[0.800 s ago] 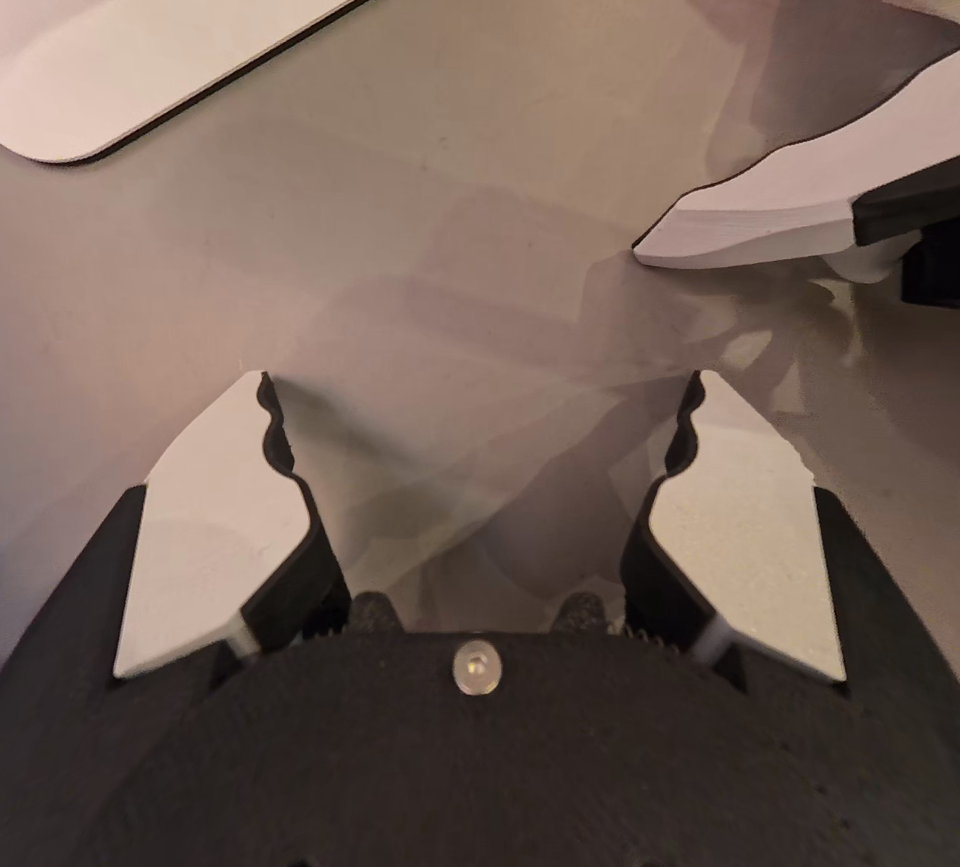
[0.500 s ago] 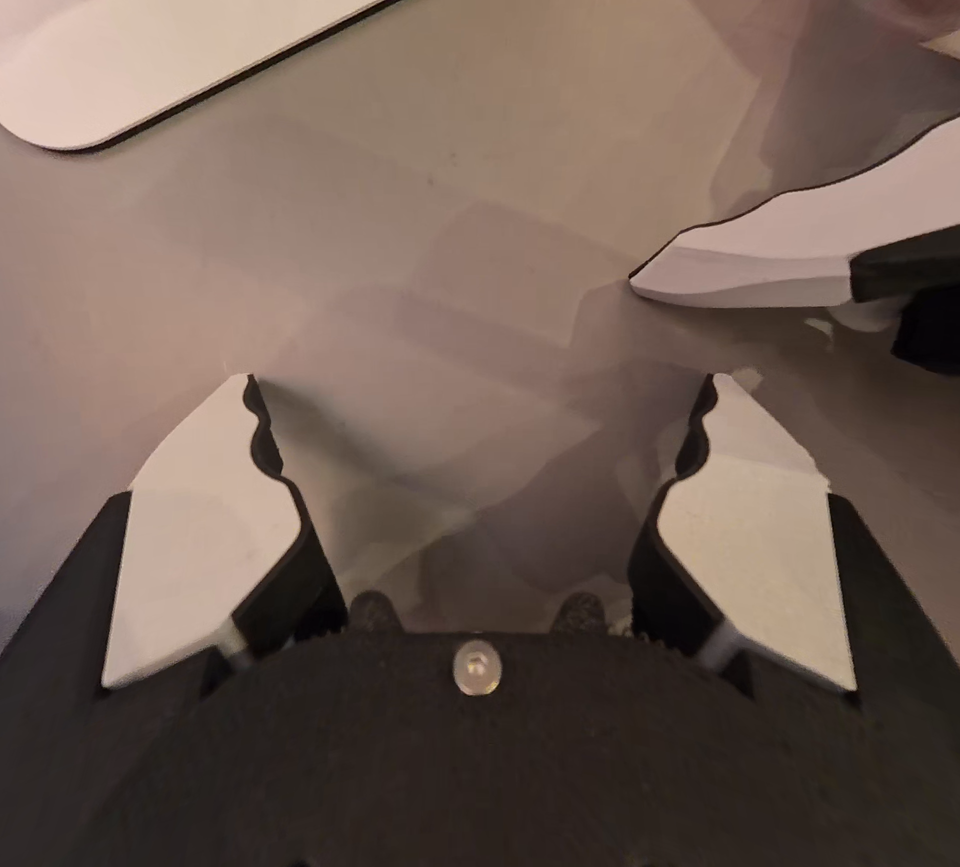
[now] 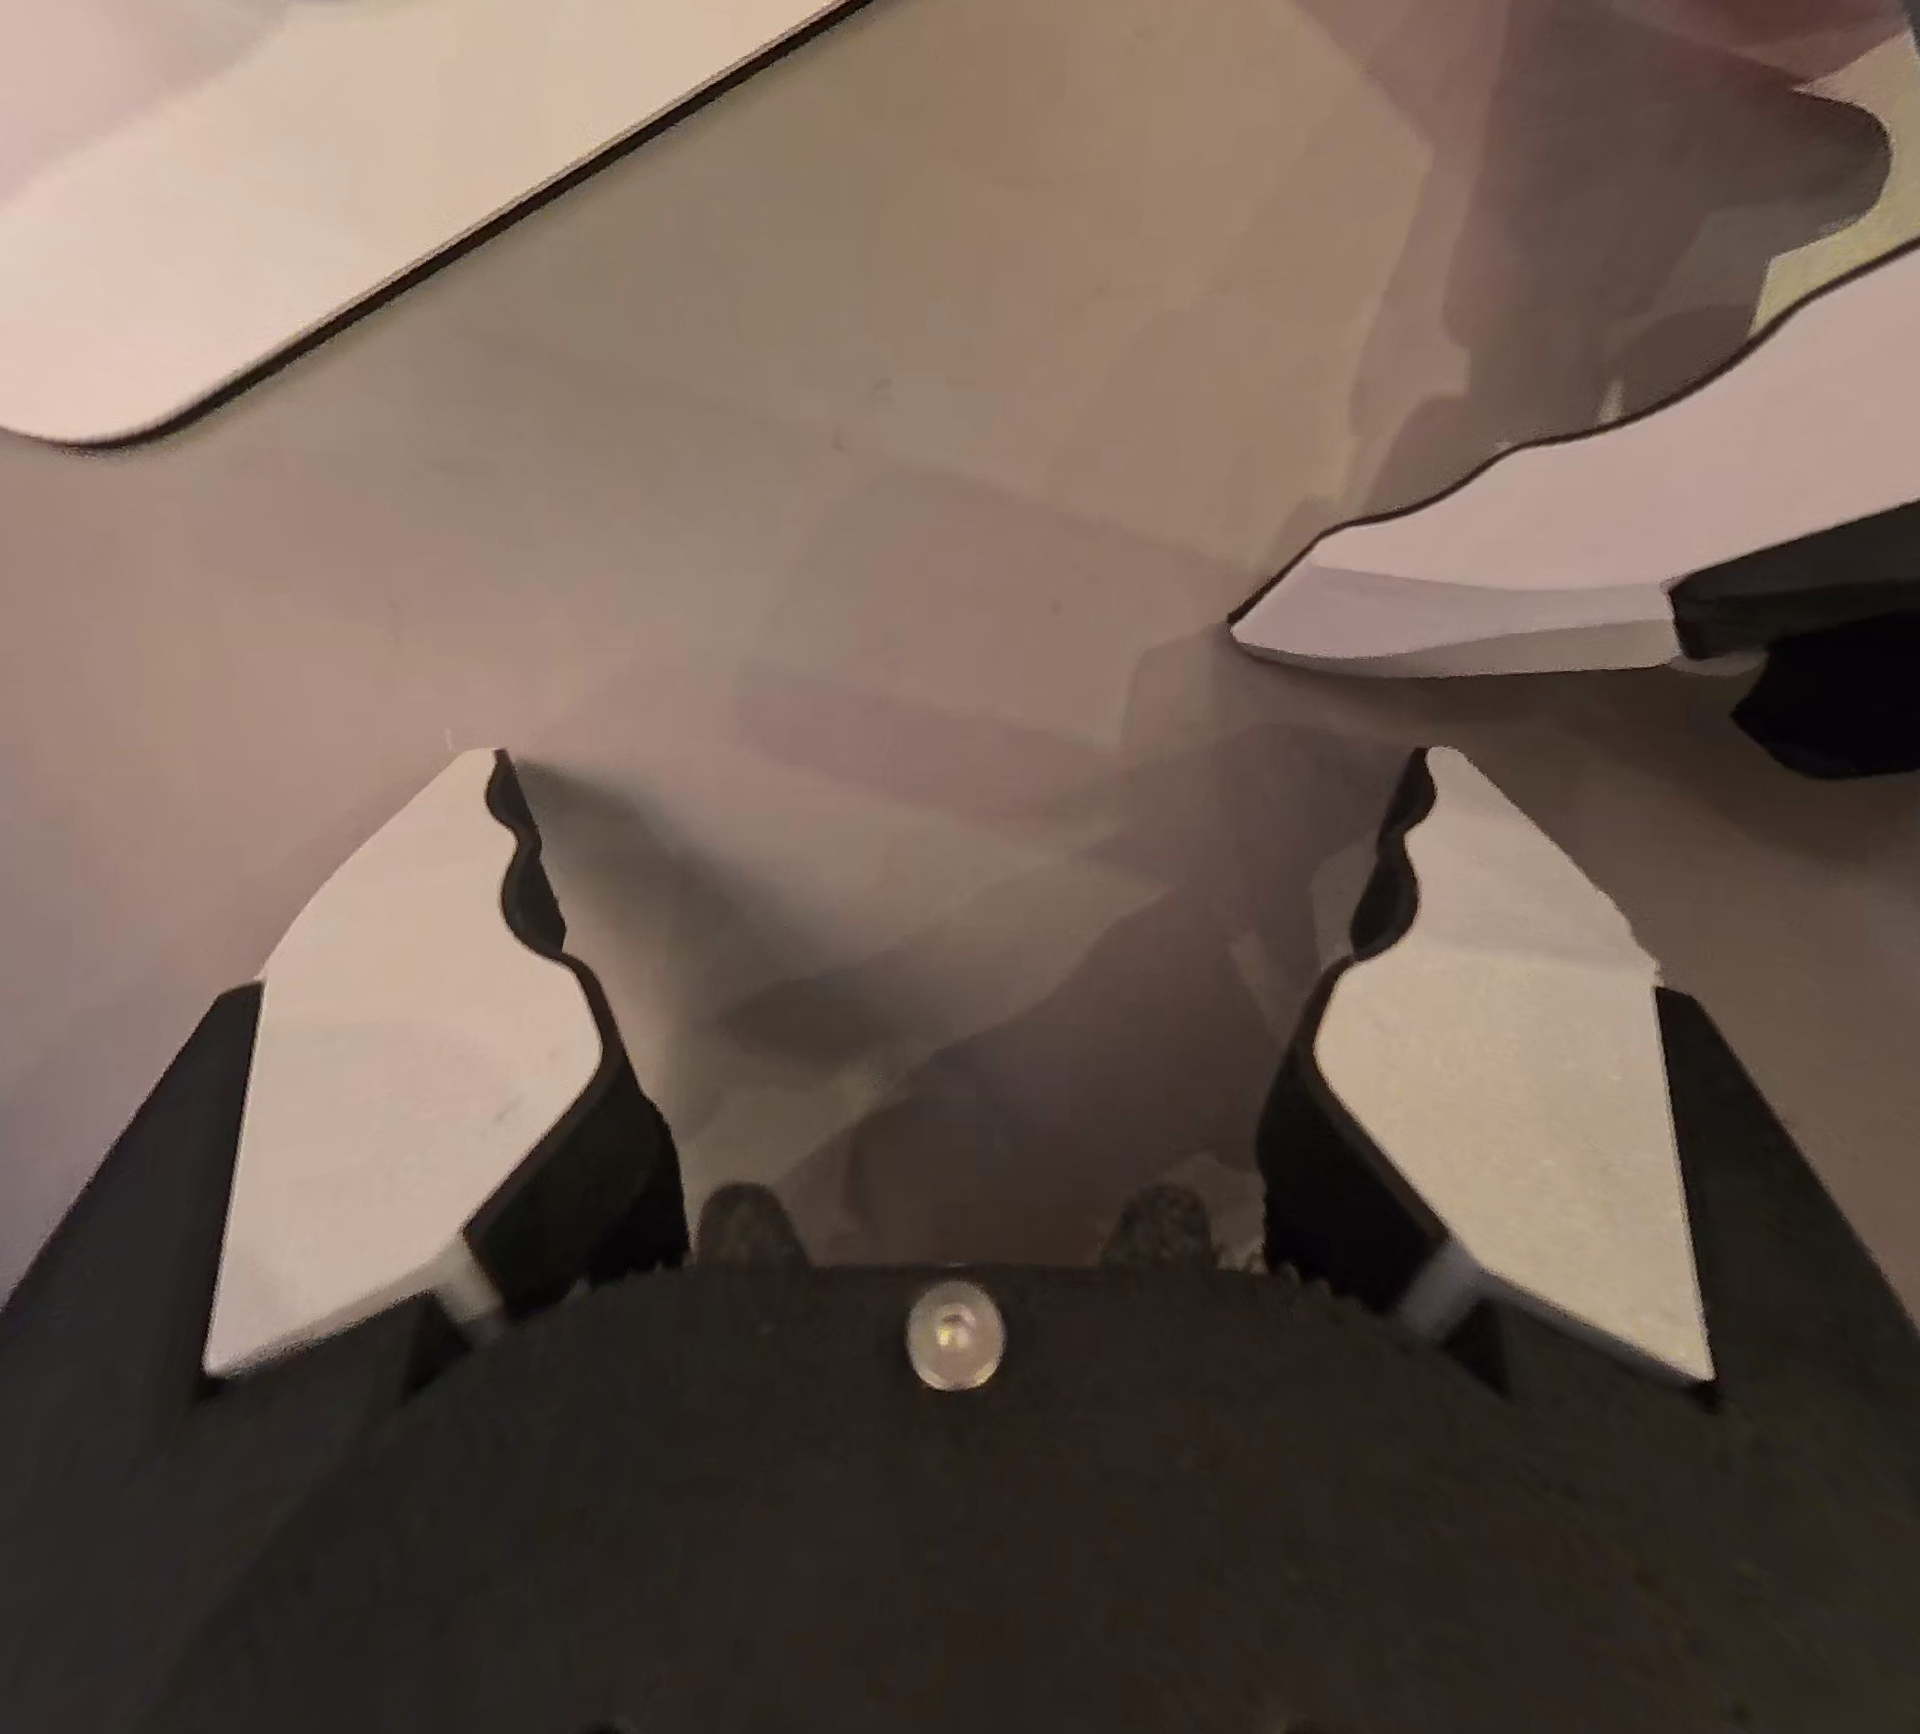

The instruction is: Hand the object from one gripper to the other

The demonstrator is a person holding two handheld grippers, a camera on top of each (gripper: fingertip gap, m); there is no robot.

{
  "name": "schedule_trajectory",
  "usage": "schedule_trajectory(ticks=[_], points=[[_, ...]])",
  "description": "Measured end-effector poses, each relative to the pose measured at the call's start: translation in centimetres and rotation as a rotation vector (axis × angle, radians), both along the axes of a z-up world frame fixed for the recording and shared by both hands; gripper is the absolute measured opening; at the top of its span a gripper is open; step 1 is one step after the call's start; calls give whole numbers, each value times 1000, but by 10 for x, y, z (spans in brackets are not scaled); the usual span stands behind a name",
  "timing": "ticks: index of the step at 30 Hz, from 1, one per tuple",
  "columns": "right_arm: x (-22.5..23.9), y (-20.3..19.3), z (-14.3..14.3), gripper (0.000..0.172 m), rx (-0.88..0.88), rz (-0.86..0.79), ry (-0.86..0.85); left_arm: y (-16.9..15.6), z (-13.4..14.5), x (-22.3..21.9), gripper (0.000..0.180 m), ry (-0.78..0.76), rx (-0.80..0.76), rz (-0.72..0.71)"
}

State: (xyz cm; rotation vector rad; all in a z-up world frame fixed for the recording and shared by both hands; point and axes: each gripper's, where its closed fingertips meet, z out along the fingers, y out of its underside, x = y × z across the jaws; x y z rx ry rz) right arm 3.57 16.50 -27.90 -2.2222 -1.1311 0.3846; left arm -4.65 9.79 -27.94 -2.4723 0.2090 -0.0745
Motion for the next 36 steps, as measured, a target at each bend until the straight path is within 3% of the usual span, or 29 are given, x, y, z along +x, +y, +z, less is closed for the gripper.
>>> schedule_trajectory(ticks=[28,36], points=[[3,9,1,143,4,-36,9,26,0,9,147,-1,1,-123],[4,10,1,138,3,-38,8,29,0,10,146,-1,2,-99]])
